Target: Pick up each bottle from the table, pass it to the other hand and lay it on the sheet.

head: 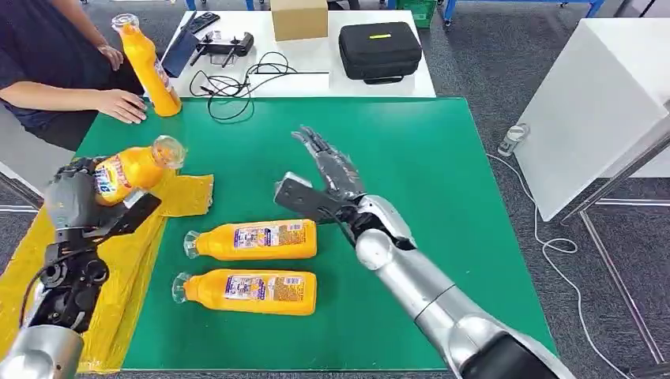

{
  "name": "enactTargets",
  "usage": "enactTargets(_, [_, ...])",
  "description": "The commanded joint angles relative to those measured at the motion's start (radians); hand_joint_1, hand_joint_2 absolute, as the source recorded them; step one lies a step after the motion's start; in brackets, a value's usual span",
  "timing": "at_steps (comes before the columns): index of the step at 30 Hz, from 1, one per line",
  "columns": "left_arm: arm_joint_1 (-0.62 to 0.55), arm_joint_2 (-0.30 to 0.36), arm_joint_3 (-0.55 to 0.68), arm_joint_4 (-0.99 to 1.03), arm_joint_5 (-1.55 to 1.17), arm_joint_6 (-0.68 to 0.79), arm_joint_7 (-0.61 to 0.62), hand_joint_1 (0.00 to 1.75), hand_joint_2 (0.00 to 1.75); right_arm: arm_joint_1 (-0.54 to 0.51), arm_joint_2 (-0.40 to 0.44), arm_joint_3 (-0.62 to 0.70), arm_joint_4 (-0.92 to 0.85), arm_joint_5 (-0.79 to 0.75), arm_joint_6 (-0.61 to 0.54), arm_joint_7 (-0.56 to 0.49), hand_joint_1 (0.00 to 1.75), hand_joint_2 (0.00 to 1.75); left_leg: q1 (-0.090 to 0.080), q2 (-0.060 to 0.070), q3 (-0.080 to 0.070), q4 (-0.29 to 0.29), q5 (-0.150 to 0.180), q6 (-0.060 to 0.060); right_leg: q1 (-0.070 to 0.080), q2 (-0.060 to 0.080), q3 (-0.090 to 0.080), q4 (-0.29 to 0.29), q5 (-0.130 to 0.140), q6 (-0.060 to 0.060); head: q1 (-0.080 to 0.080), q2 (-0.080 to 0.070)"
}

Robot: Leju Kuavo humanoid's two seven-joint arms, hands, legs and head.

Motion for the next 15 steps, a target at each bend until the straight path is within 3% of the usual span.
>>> enactTargets(1, [0.05, 0.035, 0.243, 0.014, -0.275, -0.001, 0.109, 1.75, 1.75, -0.003, -0.045, -0.148, -0.028, 0.034, 0.037, -0.034, 0.0, 0.0, 0.001, 0.001, 0.002, 0.0, -0.001, -0.001, 0.001, -0.002, 0.003, 0.0, -0.001, 0.001, 0.0, 0.0])
enactTargets(4, [0.11, 0.097, 0.171, 0.002, -0.321, -0.001, 0.182, 1.75, 1.75, -0.01, -0.054, -0.159, -0.003, 0.047, 0.049, -0.058, 0.0, 0.0, 0.001, 0.002, 0.003, 0.0, -0.001, -0.001, 0.001, 0.001, 0.003, -0.001, -0.001, 0.001, 0.0, 0.0])
enactTargets(6, [0.149, 0.162, 0.03, 0.036, -0.321, -0.001, 0.285, 1.75, 1.75, -0.026, -0.054, -0.167, 0.031, 0.045, 0.064, -0.091, 0.0, 0.0, 0.0, 0.002, 0.001, 0.0, -0.001, -0.001, 0.001, 0.001, 0.0, -0.001, 0.0, 0.0, 0.0, 0.0])
enactTargets(15, [0.169, 0.175, 0.022, 0.043, -0.321, -0.001, 0.298, 1.75, 1.75, -0.03, -0.053, -0.17, 0.044, 0.056, 0.072, -0.102, 0.0, 0.0, 0.001, -0.001, 0.001, 0.0, -0.001, -0.001, 0.002, -0.001, 0.002, 0.0, -0.001, 0.001, 0.0, 0.0])
